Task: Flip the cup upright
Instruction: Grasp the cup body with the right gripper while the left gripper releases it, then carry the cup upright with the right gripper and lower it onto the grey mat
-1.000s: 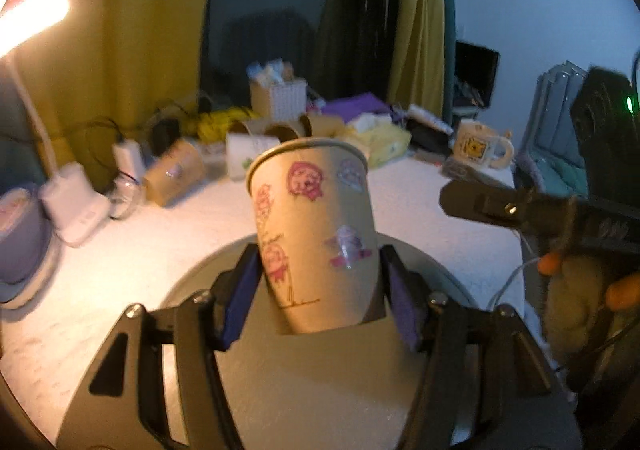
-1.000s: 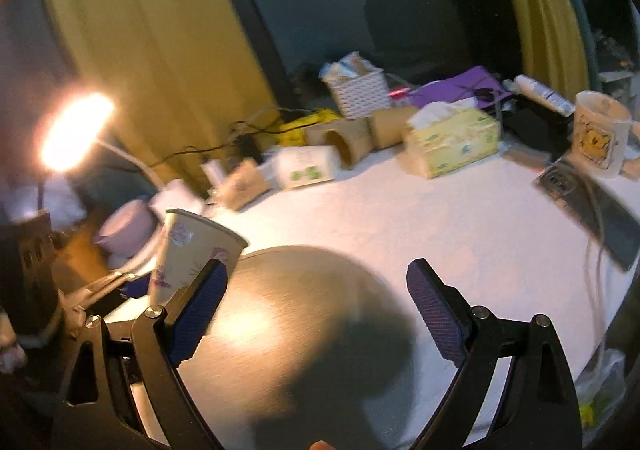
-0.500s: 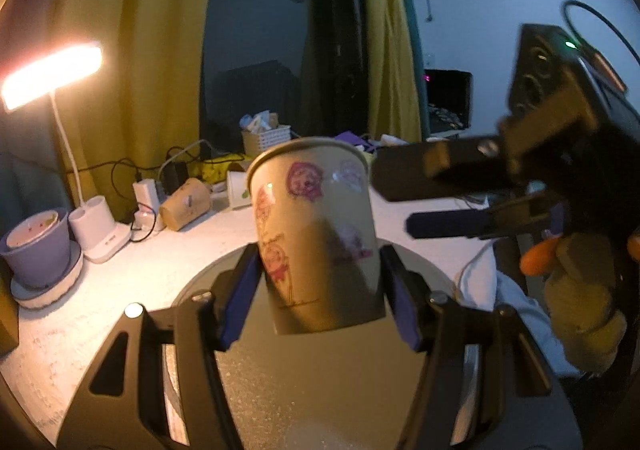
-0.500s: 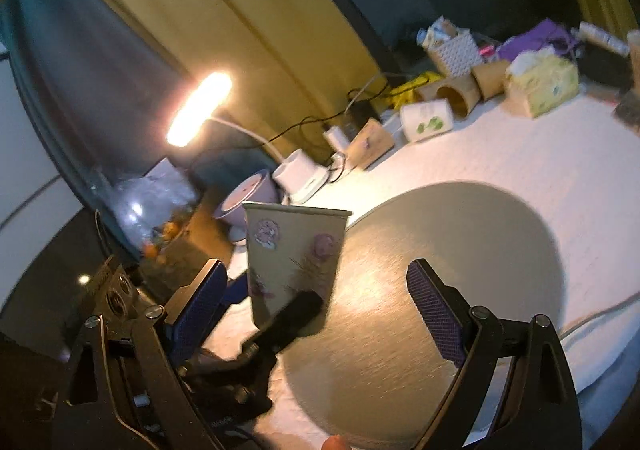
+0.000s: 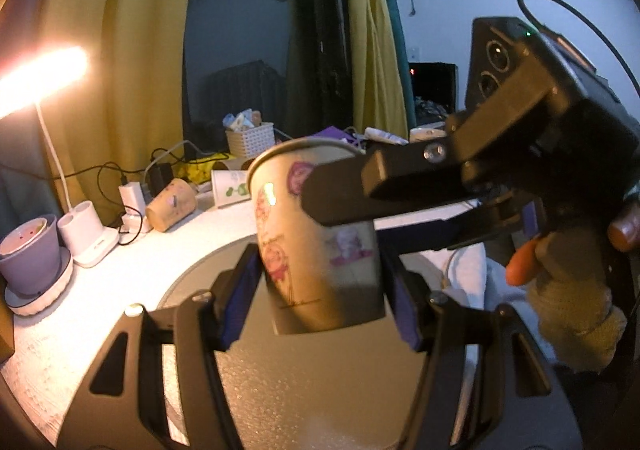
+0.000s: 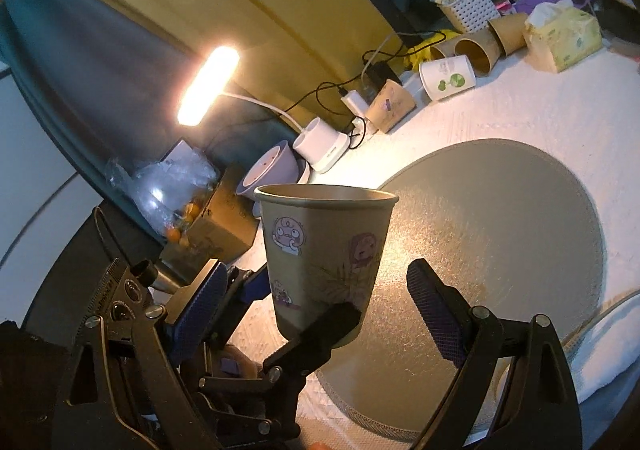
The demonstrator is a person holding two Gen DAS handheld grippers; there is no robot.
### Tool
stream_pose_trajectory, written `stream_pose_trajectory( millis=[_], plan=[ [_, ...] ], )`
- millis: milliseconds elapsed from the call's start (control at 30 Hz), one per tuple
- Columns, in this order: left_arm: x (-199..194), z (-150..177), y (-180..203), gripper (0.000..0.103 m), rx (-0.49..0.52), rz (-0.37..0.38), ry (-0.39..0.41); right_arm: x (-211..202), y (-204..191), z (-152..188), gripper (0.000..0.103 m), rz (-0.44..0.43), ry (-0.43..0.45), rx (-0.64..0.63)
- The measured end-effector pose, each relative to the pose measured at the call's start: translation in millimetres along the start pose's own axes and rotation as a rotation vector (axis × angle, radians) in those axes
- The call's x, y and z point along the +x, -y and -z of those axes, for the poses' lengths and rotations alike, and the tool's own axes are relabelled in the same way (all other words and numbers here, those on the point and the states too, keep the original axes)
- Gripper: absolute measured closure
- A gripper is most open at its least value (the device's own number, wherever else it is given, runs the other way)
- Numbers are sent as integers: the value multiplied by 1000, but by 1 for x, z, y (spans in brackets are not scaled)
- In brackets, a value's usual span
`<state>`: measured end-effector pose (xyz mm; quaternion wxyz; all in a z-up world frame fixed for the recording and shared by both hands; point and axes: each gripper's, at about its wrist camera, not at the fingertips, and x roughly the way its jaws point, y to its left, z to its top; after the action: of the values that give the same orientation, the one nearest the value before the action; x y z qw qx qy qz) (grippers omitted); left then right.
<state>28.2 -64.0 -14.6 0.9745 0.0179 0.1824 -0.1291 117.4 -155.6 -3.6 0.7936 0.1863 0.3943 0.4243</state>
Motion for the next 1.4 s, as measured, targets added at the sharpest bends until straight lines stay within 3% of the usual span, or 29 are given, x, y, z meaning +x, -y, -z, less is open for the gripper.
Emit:
stream_pose_trajectory(
  millis=[67, 167, 567, 633, 667, 933, 1000, 1033, 1067, 1333, 1400],
  plan=[
    [1, 0, 0, 42, 5, 0, -2, 1, -1, 1, 11, -1, -6, -6],
    [1, 0, 1, 42, 9, 1, -1, 4, -1, 1, 24, -5, -14, -5],
    [2, 4, 9, 42, 61, 28, 0, 2, 8, -2, 25, -13, 6, 39],
    [2, 4, 10, 42, 69, 20, 7, 1, 9, -3, 28, -15, 11, 39],
    [3, 4, 8, 42, 66, 21, 6, 0, 9, -3, 35, -8, 15, 36],
    [6, 4, 7, 39, 58, 14, -13, 1, 10, -5, 37, -4, 13, 20],
    [10, 4, 5, 33, 46, 30, -40, 1, 9, -5, 37, 22, 16, 6],
    [12, 3, 3, 24, 37, 35, -51, 2, 8, -6, 37, 40, 19, -2],
    [12, 4, 1, 21, 26, 39, -58, 2, 7, -7, 37, 61, 24, -13],
    [17, 7, -38, 21, -97, -17, -124, 6, 8, -22, 37, 254, 106, -124],
    [20, 8, -52, 21, -135, -57, -143, 14, 10, -24, 37, 354, 147, -187]
  ],
)
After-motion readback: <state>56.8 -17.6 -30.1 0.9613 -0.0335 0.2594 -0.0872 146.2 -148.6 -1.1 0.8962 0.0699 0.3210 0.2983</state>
